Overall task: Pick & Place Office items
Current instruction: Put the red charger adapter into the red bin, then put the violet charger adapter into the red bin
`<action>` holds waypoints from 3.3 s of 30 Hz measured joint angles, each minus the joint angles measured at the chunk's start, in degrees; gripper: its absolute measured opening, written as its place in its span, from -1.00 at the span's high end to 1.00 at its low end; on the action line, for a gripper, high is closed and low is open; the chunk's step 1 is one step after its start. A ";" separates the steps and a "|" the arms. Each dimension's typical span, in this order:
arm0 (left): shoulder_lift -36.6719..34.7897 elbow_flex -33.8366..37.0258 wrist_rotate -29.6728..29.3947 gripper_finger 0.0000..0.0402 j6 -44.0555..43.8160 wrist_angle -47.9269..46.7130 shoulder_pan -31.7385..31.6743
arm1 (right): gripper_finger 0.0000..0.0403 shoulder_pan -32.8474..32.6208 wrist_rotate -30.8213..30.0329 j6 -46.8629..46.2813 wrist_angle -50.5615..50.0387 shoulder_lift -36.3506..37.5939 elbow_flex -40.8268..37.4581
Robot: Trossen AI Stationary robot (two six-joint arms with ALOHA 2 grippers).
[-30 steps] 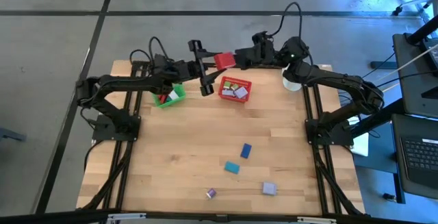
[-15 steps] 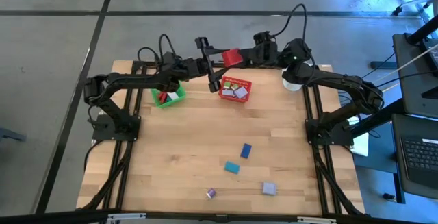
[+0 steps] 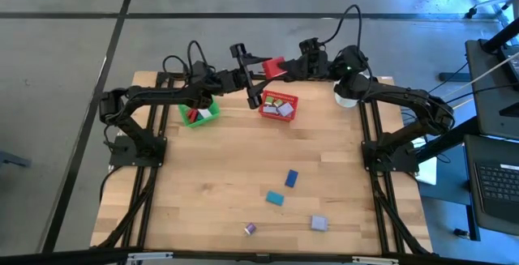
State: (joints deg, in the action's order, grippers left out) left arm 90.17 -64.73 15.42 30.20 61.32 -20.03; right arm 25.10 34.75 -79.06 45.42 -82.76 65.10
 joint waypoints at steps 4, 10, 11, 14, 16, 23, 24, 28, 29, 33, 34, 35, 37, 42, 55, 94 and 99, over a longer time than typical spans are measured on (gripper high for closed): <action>0.00 0.00 -0.37 -0.17 -0.66 -0.13 0.00 | 0.41 0.13 0.20 0.19 0.21 0.00 0.00; 0.00 0.06 -1.20 -0.26 -8.11 -0.43 -0.11 | 0.41 1.41 1.23 -0.13 0.62 0.07 0.02; 0.00 0.07 -1.65 -0.28 -9.11 -0.63 -0.11 | 0.41 1.85 1.71 -0.01 0.65 0.07 0.04; -0.01 0.07 -5.60 -0.32 -11.65 -2.21 -0.09 | 0.41 3.49 2.69 1.46 0.42 0.11 0.07; -0.05 0.07 -10.04 -0.35 -13.17 -4.65 -0.12 | 0.41 4.83 3.04 3.55 -0.10 0.11 0.07; -0.09 0.07 -29.65 -0.35 -19.89 -22.77 -0.21 | 0.41 9.90 4.06 18.81 -9.52 0.17 0.07; -0.09 0.07 -31.99 -0.35 -20.70 -26.20 -0.17 | 0.41 10.41 3.85 22.38 -12.86 0.17 0.07; -0.09 0.07 -38.50 -0.35 -26.88 -40.30 -0.15 | 0.40 11.65 -3.47 38.78 -31.99 0.16 0.09; -0.09 0.07 -39.22 -0.35 -28.84 -43.67 -0.17 | 0.40 11.76 -6.94 43.11 -37.36 0.15 0.09; -0.09 0.07 -39.82 -0.34 -36.11 -55.84 -0.17 | 0.40 11.94 -24.46 56.37 -56.28 0.13 0.07; -0.09 0.07 -39.85 -0.34 -37.74 -58.66 -0.17 | 0.40 11.90 -27.65 58.11 -59.51 -0.12 0.07; -0.09 0.07 -39.86 -0.33 -39.32 -61.19 -0.17 | 0.40 11.76 -29.58 59.16 -61.71 -0.44 0.07; -0.09 0.07 -39.74 -0.33 -42.09 -65.12 -0.29 | 0.40 11.40 -30.42 60.45 -64.77 -1.34 0.07; -0.09 0.07 -36.53 -0.33 -48.34 -68.50 -1.12 | 0.40 8.40 -29.23 62.48 -64.11 -6.38 0.07; -0.09 0.07 -25.65 -0.29 -56.68 -68.54 -3.76 | 0.40 5.23 -28.58 64.60 -57.67 -18.27 0.03; -0.09 0.07 -18.88 -0.28 -52.04 -73.99 -2.64 | -0.10 5.29 -17.30 69.06 -89.74 12.15 0.07; -0.09 0.13 -11.94 -0.28 -47.72 -77.82 3.17 | -0.09 4.29 -20.64 71.03 -94.66 19.11 0.07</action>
State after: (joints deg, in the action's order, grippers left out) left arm 90.08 -64.60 3.48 -17.52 -16.50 -16.86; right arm 29.40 14.11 -8.03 -49.25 -63.65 65.17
